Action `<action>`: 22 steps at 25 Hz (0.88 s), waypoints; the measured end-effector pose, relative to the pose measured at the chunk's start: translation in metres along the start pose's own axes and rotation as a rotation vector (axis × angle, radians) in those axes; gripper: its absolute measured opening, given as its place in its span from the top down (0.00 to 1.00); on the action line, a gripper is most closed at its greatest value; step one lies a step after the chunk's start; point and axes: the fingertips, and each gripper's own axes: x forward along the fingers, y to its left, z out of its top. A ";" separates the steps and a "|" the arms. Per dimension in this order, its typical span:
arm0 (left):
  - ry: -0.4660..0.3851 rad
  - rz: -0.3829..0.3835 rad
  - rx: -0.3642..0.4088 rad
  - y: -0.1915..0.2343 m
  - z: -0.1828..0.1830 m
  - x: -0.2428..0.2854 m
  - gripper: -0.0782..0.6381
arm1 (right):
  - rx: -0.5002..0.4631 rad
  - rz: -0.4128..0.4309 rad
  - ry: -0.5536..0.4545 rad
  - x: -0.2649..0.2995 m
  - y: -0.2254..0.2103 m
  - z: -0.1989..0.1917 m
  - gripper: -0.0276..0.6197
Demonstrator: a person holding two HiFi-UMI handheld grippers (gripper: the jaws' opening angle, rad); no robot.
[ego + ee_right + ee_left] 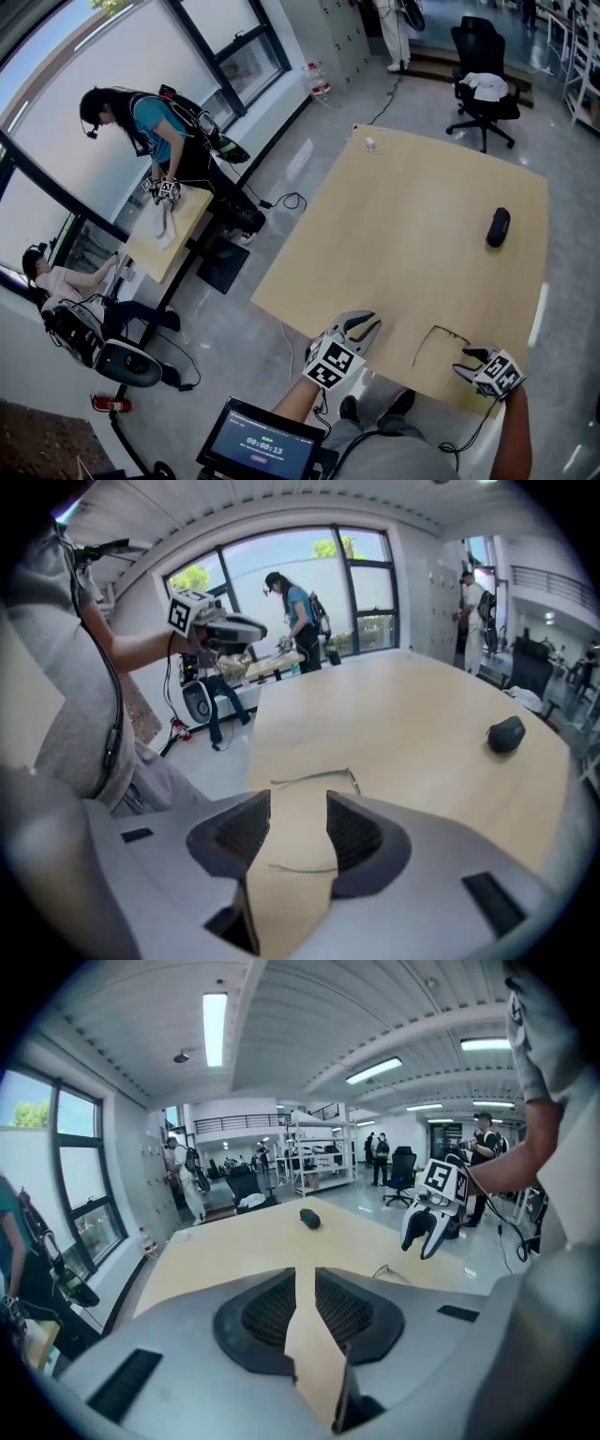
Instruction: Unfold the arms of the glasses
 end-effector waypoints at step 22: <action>-0.667 -0.039 0.070 0.005 0.135 -0.302 0.88 | 0.051 -0.580 -0.931 -0.212 0.264 0.274 0.95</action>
